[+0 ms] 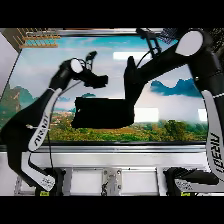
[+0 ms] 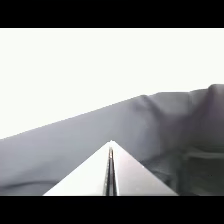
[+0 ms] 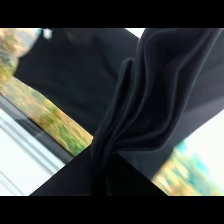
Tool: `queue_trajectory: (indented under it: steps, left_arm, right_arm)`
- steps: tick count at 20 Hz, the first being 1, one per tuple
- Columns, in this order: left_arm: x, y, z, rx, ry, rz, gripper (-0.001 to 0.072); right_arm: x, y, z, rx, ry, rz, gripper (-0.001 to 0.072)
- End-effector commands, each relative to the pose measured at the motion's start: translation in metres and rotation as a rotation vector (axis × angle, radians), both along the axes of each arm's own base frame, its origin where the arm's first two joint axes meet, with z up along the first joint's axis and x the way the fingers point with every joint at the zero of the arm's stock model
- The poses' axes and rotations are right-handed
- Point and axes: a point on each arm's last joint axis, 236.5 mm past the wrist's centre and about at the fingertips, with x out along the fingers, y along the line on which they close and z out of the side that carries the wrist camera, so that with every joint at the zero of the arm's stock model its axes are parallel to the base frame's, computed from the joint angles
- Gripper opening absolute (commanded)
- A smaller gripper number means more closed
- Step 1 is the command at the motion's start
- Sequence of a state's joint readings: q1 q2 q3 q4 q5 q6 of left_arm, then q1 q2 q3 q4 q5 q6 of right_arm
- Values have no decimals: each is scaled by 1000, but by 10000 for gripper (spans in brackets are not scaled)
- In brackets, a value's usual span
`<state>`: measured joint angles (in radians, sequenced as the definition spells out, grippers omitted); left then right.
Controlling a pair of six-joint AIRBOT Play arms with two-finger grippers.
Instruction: Fold the clothes and pants, and hang the long-sleeved shirts on hangers.
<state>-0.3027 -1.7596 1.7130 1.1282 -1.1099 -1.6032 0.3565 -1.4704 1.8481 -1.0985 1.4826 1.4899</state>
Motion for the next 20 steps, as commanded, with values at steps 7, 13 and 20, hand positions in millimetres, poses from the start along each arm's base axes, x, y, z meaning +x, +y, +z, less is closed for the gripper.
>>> queue_trajectory:
  steps: [7,13,20]
  left_arm:
    - [9,199,117,72,-176,281,8]
    - [-7,245,150,82,-222,371,8]
    - [-16,218,141,75,-222,329,8]
  right_arm:
    - [-16,187,-92,110,-21,171,14]
    - [-34,293,-167,331,74,195,607]
    - [7,186,-132,175,7,165,484]
